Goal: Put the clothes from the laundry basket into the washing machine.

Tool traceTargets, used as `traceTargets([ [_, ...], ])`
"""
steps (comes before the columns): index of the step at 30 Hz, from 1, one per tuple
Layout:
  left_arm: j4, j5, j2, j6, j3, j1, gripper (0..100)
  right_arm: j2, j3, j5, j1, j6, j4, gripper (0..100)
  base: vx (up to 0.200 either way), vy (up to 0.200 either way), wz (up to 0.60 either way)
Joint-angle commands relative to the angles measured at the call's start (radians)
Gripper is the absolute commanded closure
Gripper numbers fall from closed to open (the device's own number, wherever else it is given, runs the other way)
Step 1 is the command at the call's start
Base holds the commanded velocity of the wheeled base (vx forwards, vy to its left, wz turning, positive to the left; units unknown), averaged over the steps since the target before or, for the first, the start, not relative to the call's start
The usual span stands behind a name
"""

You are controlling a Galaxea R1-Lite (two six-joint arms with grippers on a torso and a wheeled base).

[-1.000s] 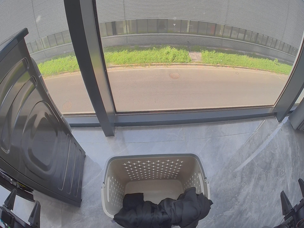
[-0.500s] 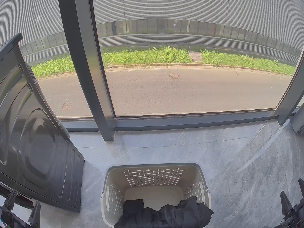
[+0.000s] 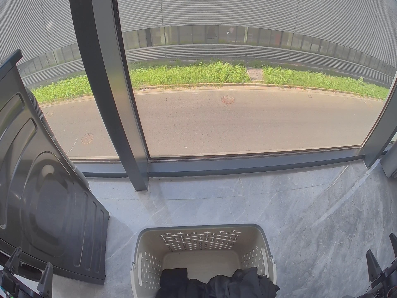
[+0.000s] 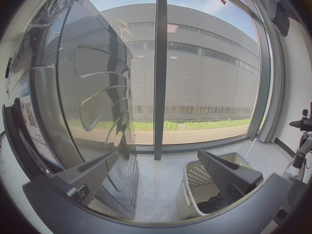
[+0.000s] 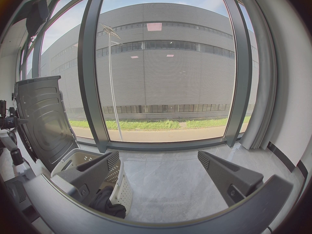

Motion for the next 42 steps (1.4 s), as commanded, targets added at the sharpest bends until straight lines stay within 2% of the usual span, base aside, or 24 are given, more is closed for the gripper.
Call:
traceTargets([
  [1,0.000,-0.001,-0.018,-0.001,0.015,0.000,0,-0.016,0.018,0.000,0.000,0.000,0.000,0,0.000,0.000,0.00],
  [16,0.000,-0.001,-0.018,-0.001,0.015,0.000,0,-0.016,0.018,0.000,0.000,0.000,0.000,0,0.000,0.000,0.00],
  [19,0.000,-0.001,-0.018,-0.001,0.015,0.000,0,-0.016,0.018,0.000,0.000,0.000,0.000,0,0.200,0.000,0.00],
  [42,0.000,-0.001,-0.018,-0.001,0.015,0.000,0,-0.016,0.018,0.000,0.000,0.000,0.000,0,0.000,0.000,0.00],
])
